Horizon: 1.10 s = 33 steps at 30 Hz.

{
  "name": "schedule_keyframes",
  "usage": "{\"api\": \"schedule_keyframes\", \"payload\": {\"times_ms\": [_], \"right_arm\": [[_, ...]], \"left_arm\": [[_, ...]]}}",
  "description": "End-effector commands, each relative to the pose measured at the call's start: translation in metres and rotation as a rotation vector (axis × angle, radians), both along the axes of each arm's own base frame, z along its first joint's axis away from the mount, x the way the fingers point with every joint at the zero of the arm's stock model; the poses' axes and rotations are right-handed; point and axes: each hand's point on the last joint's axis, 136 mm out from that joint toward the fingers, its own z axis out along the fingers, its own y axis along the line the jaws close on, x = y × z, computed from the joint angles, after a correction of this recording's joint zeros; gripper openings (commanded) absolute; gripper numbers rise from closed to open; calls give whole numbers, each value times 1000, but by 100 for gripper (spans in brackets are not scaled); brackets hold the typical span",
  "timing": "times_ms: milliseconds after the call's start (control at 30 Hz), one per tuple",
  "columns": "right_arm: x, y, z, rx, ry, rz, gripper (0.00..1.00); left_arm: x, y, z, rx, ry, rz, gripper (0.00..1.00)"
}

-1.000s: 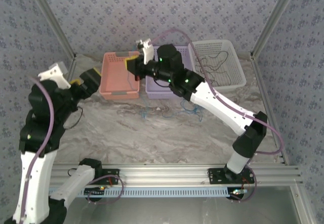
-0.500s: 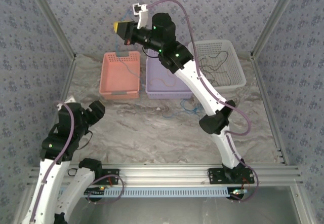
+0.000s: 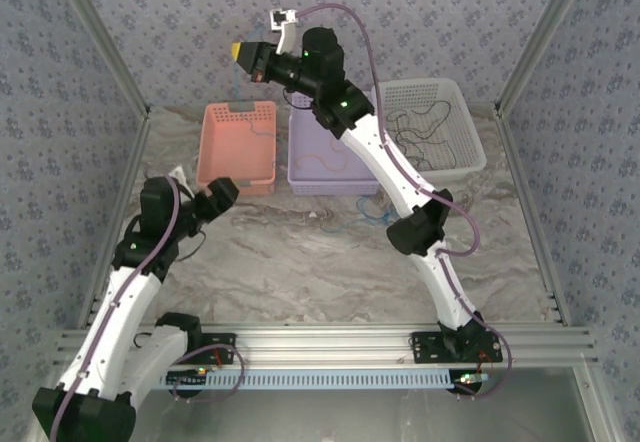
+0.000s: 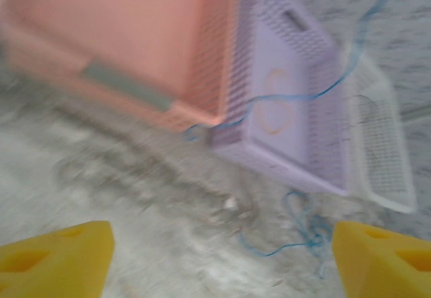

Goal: Untangle the cables

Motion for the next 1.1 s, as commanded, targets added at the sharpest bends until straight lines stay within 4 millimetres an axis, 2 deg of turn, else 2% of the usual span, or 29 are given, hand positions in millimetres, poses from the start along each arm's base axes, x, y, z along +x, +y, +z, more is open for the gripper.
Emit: {"api": "schedule_keyframes", "payload": {"times_ms": [0,100,167,300,433,533,733,767,833,867,1033,1067], "right_arm": [[-15,-5,18,7,-13,26,0],[-20,-2,15,-6,7,37,0],[-25,0,15,-15,10,38,0],[-33,0,18,-26,12,39,0],[-40,3,14,-48,33,57,0],[-49,6,12,-71,38,68,0],[-59,4,10,-91,54,55,0],[-59,4,10,-93,55,57,0],[-60,3,8,-99,62,57,0],[-59,3,6,-103,67,56,0],[-59,-3,2,-155,47,17,0],[-57,-7,0,-172,48,-4,7]], "left_arm": [[21,-22,98,7,-373,-135,90],[41,-23,120,87,-453,-122,95],[52,-30,127,156,-486,-153,97],[67,-50,122,260,-490,-230,97],[83,-37,118,345,-482,-141,95],[96,-31,126,392,-474,-97,85],[108,-33,129,428,-447,-110,56],[107,-33,129,427,-453,-114,45],[103,-34,132,420,-472,-121,12],[101,-35,133,415,-479,-123,0],[85,-35,144,392,-496,-144,0],[83,-37,146,386,-486,-159,0]]}}
